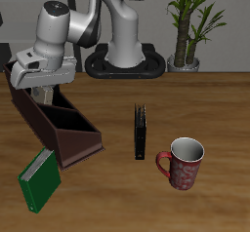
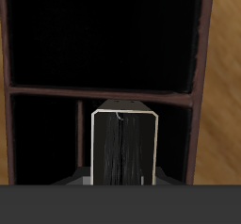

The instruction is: Place the yellow book into the right desk caddy's back compartment

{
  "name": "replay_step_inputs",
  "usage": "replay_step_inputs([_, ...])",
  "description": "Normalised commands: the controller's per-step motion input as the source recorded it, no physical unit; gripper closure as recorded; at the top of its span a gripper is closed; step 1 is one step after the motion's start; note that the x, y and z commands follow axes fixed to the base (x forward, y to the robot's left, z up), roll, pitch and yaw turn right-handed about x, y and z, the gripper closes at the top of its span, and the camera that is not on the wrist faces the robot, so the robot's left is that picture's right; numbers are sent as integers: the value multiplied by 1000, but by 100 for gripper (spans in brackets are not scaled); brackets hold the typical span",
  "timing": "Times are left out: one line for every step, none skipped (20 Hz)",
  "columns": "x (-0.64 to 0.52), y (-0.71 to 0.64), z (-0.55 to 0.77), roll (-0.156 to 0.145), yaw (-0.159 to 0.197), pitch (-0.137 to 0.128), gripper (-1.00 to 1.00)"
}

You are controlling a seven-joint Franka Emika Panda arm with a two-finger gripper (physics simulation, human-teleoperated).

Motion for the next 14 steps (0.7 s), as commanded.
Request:
replay_step_inputs([88, 81, -386, 62, 28, 72, 100])
replay_step_inputs([-8, 62, -435, -16, -51, 67, 100])
replay_step_inputs([-7, 68, -219, 19, 6, 45, 100])
replay_step_inputs([31, 73, -388, 34, 98, 52, 100])
replay_step_inputs([-71, -90, -314, -44, -56, 82, 100])
replay_step_inputs([-13, -59, -340, -52, -14, 66, 100])
replay_step_inputs([-4, -86, -308, 0, 68, 40, 100])
replay_step_inputs([-66, -290, -148, -179, -97, 24, 100])
replay_step_inputs([-7, -46, -99, -26, -61, 61, 100])
replay_step_inputs([-56, -125, -113, -44, -18, 39, -100])
replay_step_inputs([-65, -312, 111, -209, -41, -62, -100])
replay_step_inputs([75, 9, -234, 29, 34, 81, -100])
replay_step_inputs([-34, -14, -72, -6, 22, 44, -100])
replay_step_inputs([-96, -15, -3, -48, 7, -48, -100])
